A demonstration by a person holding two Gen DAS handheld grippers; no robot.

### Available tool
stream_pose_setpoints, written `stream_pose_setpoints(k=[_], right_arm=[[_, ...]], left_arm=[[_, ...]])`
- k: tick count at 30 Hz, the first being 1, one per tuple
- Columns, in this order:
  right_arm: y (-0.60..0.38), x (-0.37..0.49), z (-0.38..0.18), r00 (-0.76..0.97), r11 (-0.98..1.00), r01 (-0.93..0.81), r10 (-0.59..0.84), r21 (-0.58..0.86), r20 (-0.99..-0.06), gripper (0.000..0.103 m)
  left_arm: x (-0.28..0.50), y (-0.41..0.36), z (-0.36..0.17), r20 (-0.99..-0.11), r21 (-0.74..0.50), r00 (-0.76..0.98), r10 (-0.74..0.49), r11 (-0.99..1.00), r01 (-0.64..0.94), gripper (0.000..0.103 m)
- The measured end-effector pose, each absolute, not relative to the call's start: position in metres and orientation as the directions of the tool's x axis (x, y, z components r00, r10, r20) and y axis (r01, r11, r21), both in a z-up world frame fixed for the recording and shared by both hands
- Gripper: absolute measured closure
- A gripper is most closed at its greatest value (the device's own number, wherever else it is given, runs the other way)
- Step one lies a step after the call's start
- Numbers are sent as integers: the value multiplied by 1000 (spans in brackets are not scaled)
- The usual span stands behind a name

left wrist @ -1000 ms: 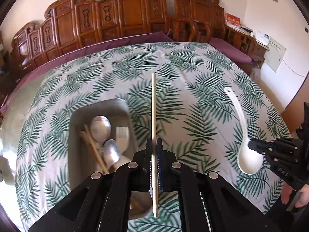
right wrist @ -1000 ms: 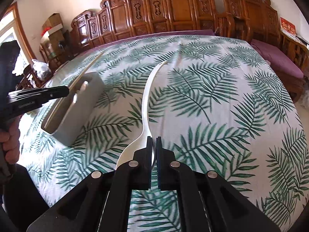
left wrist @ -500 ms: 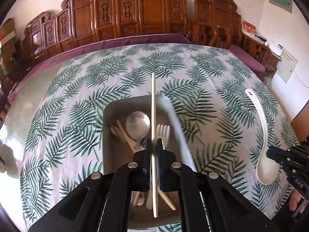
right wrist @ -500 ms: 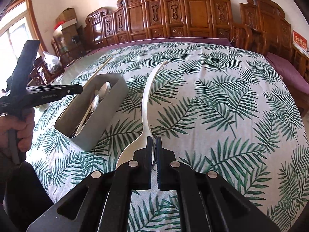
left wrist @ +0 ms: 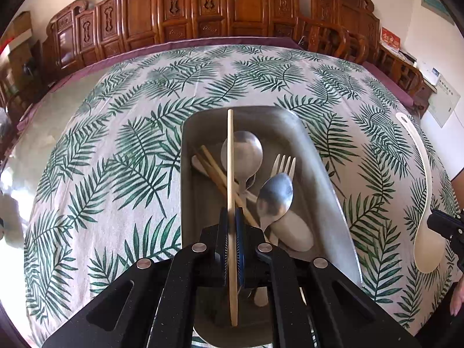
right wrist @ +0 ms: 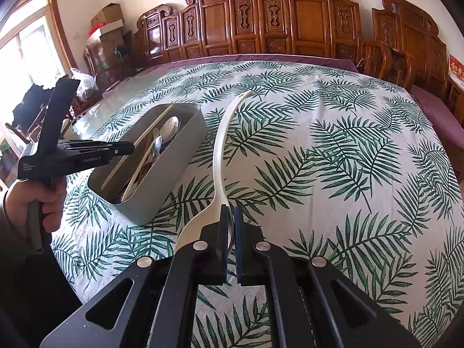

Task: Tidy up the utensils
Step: 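Carry the bamboo chopstick over the grey tray with the left tool, then open the left tool to drop the chopstick into the tray, then lower the white ceramic spoon into the tray and open the right tool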

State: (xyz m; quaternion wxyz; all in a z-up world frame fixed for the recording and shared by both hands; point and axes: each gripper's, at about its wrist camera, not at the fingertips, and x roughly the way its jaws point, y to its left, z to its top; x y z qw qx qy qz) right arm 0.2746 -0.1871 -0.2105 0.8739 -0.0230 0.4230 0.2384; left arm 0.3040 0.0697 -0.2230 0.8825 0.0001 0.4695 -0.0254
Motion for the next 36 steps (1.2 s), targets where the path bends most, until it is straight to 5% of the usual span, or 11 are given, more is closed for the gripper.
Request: stream_pose_setpoints(k=[18, 26, 31, 35, 36], right_arm=[[-159, 283, -199, 518, 871, -463, 418, 167, -746, 98], [-125, 292, -191, 497, 839, -510, 467, 189, -732, 98], [-102, 299, -185, 484, 818, -541, 494, 197, -723, 98], [-85, 304, -184, 471, 800, -564, 515, 204, -717, 98], [-80, 304, -184, 467, 796, -570, 519, 205, -716, 98]], left_arm=[[291, 79, -212, -804, -37, 592, -55, 998, 43, 97], [287, 97, -192, -767, -51, 640, -48, 999, 14, 74], [286, 109, -184, -748, -58, 662, -43, 998, 0, 48], [284, 120, -176, -735, -69, 677, -39, 997, -18, 42], [284, 123, -174, -731, -65, 682, -30, 998, -25, 30]])
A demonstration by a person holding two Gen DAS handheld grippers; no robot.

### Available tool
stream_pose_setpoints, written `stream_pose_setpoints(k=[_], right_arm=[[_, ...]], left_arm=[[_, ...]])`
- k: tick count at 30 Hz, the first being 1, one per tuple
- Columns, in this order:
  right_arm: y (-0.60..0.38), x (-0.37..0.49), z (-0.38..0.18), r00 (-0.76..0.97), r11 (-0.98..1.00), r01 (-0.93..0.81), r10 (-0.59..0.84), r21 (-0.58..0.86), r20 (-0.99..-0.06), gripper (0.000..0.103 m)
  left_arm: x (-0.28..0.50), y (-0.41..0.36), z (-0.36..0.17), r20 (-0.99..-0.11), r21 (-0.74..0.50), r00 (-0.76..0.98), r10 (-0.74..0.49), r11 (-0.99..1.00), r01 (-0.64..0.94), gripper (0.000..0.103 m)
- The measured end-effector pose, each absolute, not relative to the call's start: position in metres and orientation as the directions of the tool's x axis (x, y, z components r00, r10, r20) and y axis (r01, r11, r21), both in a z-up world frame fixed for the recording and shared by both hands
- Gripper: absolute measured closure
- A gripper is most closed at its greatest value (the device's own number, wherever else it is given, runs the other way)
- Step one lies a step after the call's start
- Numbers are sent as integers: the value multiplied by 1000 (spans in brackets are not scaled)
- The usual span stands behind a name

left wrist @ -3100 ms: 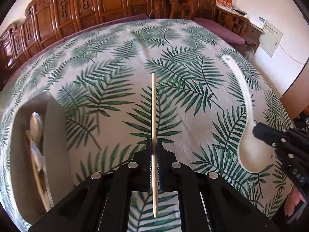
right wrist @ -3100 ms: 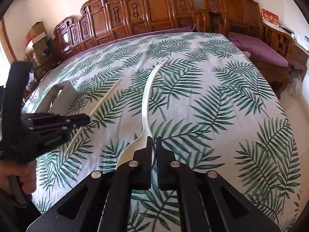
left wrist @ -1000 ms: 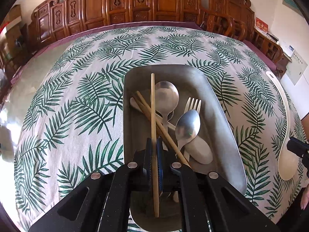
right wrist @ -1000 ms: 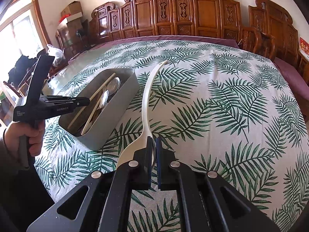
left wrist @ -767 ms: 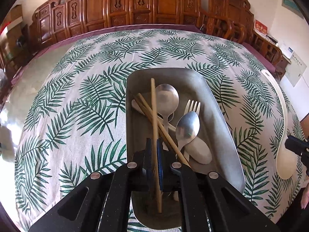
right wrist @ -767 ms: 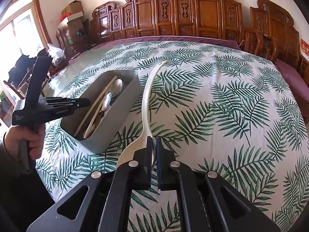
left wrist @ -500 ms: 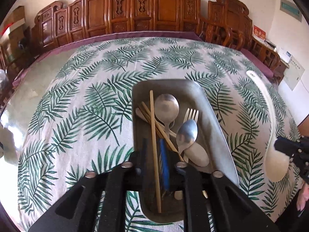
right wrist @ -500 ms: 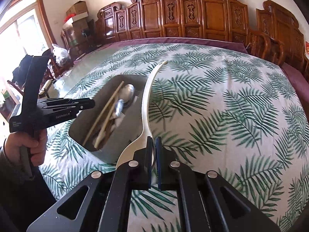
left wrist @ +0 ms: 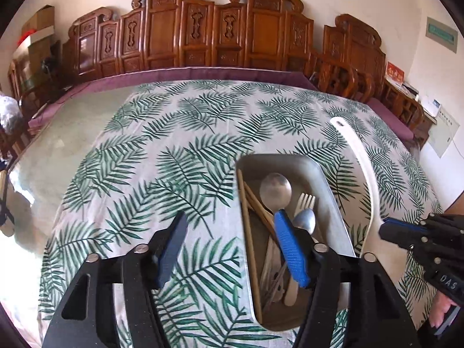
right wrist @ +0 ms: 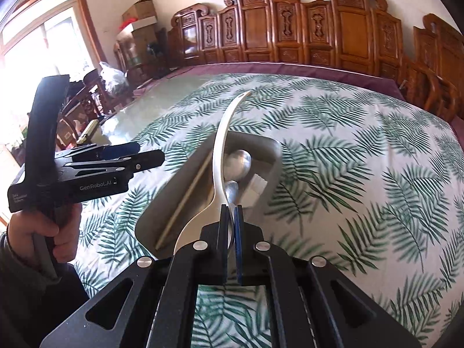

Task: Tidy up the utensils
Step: 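Lower the white ceramic spoon into the tray and open the right tool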

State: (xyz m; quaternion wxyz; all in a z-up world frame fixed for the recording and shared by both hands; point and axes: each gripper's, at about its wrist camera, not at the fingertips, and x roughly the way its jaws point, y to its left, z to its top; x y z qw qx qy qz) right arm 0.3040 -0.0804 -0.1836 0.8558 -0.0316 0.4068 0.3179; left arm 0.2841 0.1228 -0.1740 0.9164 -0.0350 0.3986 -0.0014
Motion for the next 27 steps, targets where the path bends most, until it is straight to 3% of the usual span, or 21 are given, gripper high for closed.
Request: stream_pose_setpoints(k=[1, 9, 27], right_arm=[[-75, 305, -185, 460, 791, -576, 523, 207, -717, 98], [-47, 313, -196, 427, 769, -602, 536, 213, -728, 98], [-5, 332, -237, 385, 795, -568, 484, 212, -786, 98]], left_arm=[[284, 125, -173, -724, -66, 689, -28, 997, -28, 22], [285, 144, -168, -710, -73, 704, -7, 995, -63, 9], [287, 172, -173, -716, -84, 697, 28, 988, -126, 9]])
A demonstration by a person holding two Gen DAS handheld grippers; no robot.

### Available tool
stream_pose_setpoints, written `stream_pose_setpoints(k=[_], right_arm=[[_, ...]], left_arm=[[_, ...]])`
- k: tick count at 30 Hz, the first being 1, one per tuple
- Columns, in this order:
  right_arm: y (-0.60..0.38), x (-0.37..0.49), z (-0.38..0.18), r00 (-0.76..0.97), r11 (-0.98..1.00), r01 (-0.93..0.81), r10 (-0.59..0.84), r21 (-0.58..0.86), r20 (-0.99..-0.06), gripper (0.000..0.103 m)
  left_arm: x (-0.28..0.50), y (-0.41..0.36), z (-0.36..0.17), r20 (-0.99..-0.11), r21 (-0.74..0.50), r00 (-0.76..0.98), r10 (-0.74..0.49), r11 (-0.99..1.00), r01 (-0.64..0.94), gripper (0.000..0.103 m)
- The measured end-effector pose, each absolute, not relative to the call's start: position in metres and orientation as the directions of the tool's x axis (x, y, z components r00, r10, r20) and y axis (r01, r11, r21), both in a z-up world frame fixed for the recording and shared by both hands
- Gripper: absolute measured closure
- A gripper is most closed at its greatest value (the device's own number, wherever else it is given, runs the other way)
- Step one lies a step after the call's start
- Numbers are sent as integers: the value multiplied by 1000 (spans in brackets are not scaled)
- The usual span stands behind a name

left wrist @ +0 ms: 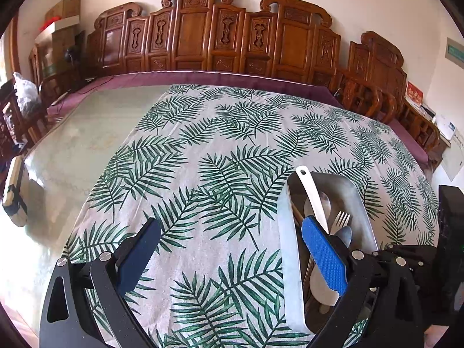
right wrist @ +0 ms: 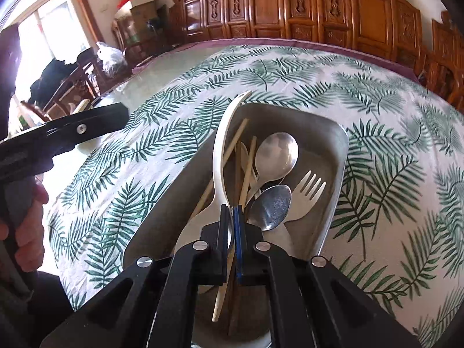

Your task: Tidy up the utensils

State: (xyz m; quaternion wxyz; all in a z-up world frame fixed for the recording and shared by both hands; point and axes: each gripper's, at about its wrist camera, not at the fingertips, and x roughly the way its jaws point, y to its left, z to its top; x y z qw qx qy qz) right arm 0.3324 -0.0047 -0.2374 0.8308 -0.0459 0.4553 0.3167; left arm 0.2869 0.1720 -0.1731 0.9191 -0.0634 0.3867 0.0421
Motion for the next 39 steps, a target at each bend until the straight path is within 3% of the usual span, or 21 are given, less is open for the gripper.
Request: stream_pose_setpoints(k=[12, 21, 22, 24, 27, 30, 34, 39], right_arm=[[4, 329, -243, 333, 769, -573, 533, 282, -778, 95], [-17, 319, -218, 407, 780, -576, 535, 247, -740, 95], [-22, 318, -215, 433, 792, -570, 516, 219, -739, 93], [-34, 315, -208, 469, 811, -552, 494, 194, -732, 75], [-52, 313, -200, 498, 829, -527, 480, 187, -722, 73], [-67, 314, -195, 521, 846, -502, 463, 182, -717, 61], [-85, 306, -187, 548, 862, -476, 447, 177, -707, 55], [-106, 292, -179, 572, 876, -449, 433, 175, -697, 36]], left_arm=[[288, 172, -178, -727, -79, 686, 33, 988, -131, 9], [287, 168, -180, -725, -69, 688, 32, 991, -119, 9], [287, 166, -180, -725, -68, 688, 32, 991, -117, 9], [286, 162, -180, -724, -62, 689, 30, 992, -109, 9], [284, 154, -179, -720, -58, 693, 25, 994, -96, 9], [281, 145, -177, -718, -56, 696, 18, 995, -83, 9], [274, 130, -173, -713, -49, 701, 11, 997, -65, 9], [259, 113, -169, -729, -46, 684, 10, 997, -64, 8]])
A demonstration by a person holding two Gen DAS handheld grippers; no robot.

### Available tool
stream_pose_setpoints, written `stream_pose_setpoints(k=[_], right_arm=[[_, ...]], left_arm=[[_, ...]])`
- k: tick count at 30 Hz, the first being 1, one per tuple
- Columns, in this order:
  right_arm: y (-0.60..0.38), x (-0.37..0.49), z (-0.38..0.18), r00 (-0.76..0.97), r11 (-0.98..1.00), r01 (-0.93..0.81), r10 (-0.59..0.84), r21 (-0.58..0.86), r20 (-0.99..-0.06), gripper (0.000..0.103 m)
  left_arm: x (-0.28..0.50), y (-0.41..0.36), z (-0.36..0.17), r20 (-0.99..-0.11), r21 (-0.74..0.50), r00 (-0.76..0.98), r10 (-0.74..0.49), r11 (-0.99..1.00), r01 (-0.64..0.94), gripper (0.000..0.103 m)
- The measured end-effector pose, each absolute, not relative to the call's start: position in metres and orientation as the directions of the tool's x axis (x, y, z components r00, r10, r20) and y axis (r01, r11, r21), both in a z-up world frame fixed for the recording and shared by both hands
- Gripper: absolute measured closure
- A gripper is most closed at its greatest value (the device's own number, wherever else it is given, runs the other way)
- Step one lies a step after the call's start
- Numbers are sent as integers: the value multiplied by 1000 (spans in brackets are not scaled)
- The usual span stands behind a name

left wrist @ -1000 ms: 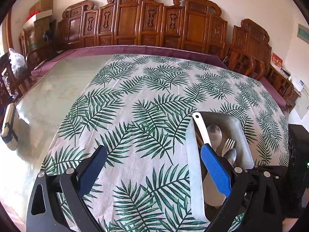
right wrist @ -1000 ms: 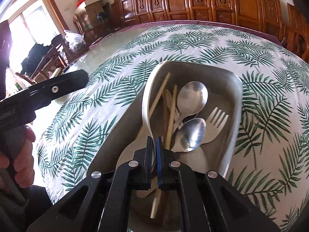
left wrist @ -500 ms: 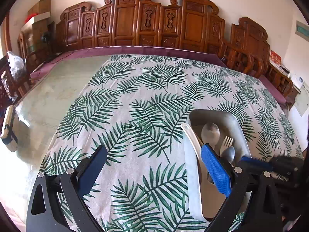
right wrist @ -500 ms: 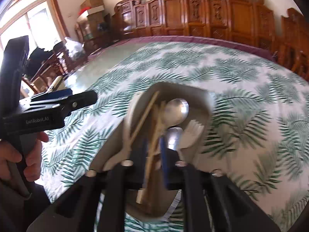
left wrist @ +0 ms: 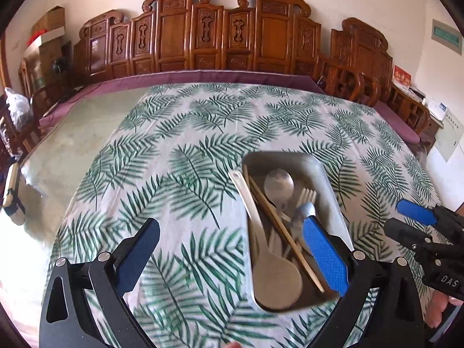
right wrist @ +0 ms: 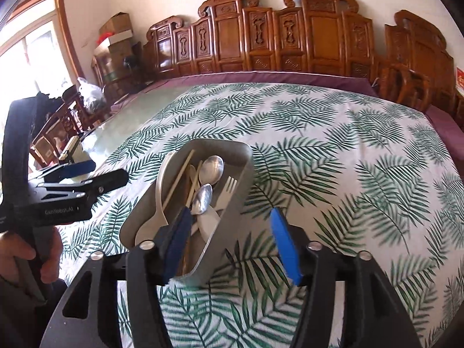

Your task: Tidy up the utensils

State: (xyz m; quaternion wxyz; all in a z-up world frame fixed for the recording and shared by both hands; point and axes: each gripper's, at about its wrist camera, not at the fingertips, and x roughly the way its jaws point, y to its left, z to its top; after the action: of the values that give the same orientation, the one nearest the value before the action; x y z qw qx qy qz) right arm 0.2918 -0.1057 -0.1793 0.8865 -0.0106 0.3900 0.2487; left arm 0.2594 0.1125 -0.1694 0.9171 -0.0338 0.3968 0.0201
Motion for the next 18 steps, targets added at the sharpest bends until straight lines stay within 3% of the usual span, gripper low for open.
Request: stream_pose_setpoints(k=[11, 18], right_arm=[[-147, 245, -162, 625, 912, -380, 378, 157, -683, 3], [-171, 213, -141, 650, 921, -355, 364, 157, -667, 3]], left_arm=[[207, 67, -147, -721, -10, 693, 15, 999, -33, 8], [179, 45, -134, -726, -32, 688, -12, 999, -16, 8]])
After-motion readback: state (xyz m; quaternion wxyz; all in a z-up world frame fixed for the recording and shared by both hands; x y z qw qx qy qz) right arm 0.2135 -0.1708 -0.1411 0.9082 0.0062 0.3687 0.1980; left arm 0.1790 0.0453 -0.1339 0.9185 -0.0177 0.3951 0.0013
